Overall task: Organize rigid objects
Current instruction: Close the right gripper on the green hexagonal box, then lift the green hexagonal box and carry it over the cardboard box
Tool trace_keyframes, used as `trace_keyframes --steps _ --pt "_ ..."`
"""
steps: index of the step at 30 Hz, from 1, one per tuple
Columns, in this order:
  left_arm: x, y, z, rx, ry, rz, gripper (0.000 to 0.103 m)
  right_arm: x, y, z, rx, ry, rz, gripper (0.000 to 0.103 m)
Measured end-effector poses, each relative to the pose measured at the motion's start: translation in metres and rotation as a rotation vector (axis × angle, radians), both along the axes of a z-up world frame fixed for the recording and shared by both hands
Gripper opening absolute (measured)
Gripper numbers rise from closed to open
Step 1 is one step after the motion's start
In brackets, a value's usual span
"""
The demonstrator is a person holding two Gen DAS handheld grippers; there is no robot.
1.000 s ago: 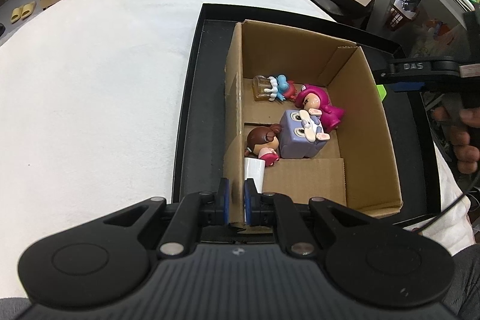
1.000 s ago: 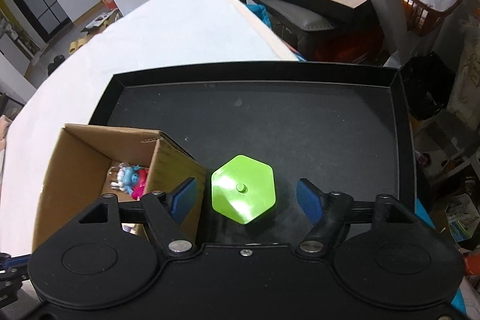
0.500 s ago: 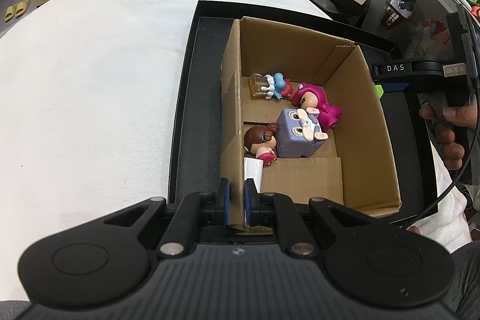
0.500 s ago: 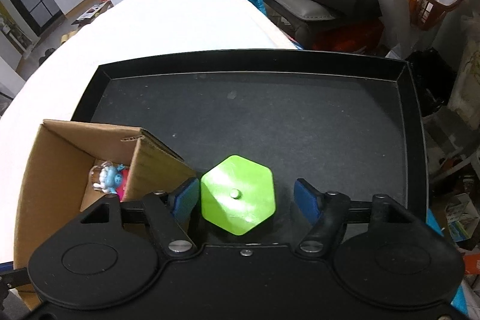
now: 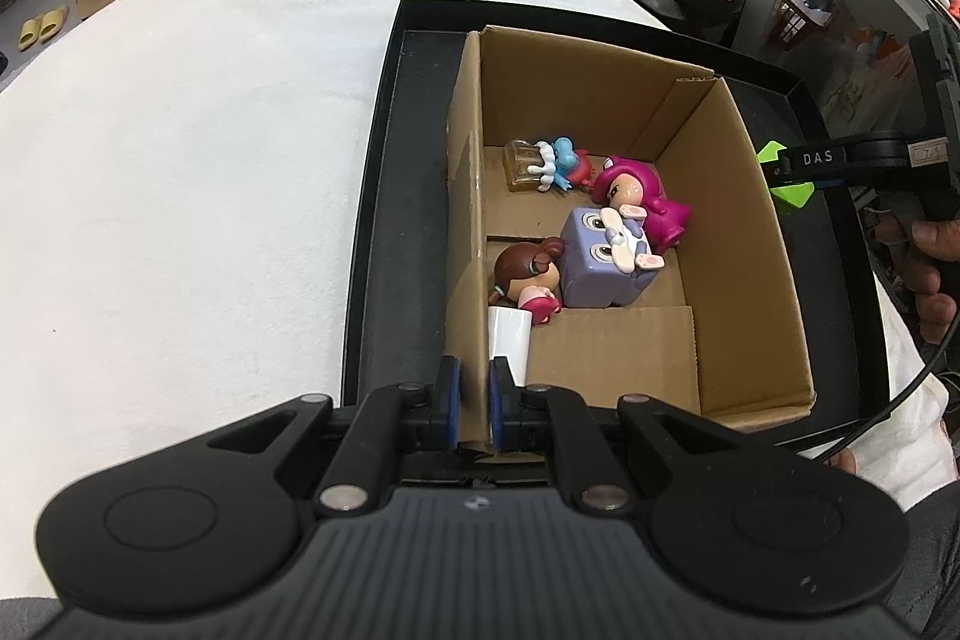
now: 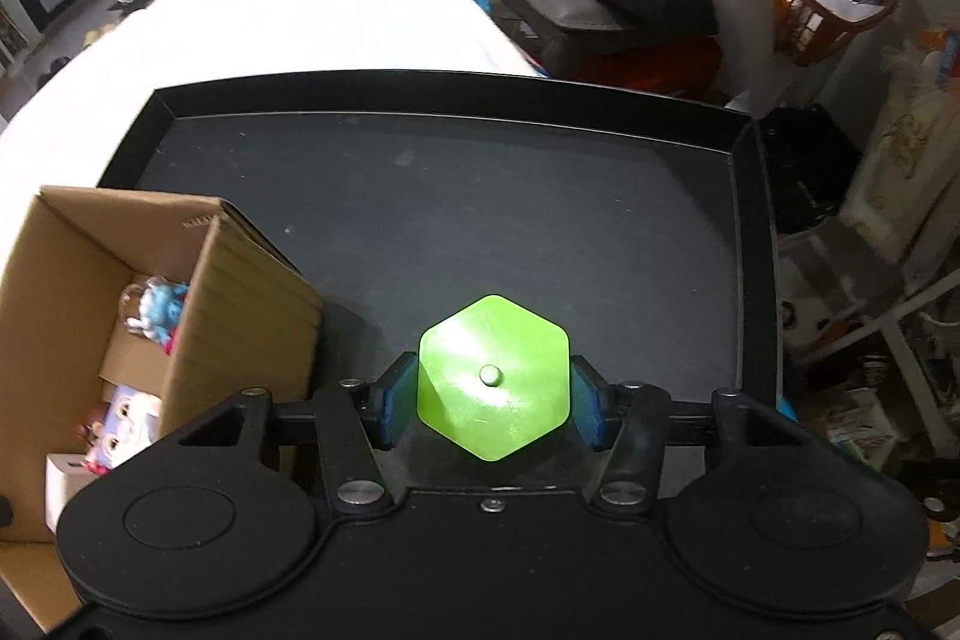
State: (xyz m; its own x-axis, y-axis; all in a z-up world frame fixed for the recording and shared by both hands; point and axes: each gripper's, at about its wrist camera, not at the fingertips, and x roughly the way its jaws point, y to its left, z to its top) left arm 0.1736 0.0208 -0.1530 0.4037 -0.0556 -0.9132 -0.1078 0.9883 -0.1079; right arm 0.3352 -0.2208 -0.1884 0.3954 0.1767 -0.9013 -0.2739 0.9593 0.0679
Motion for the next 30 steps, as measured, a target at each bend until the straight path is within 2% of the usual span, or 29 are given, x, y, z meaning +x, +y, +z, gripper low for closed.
trace_keyframes --steps 6,8,17,30 --pt "-0.001 -0.002 0.001 0.012 0.002 0.002 0.009 0.002 0.001 -0.004 -0.020 -0.013 0.004 0.051" --pt "-0.001 -0.001 0.002 0.012 0.003 0.005 0.009 -0.002 0.006 0.005 -0.031 -0.051 0.026 0.051" --pt "-0.005 -0.001 0.007 0.017 -0.014 0.017 0.009 -0.022 0.012 0.056 0.065 -0.153 0.052 0.052" --pt "-0.010 -0.001 0.015 0.020 -0.027 0.009 0.009 -0.038 0.030 0.093 0.105 -0.246 0.113 0.052"
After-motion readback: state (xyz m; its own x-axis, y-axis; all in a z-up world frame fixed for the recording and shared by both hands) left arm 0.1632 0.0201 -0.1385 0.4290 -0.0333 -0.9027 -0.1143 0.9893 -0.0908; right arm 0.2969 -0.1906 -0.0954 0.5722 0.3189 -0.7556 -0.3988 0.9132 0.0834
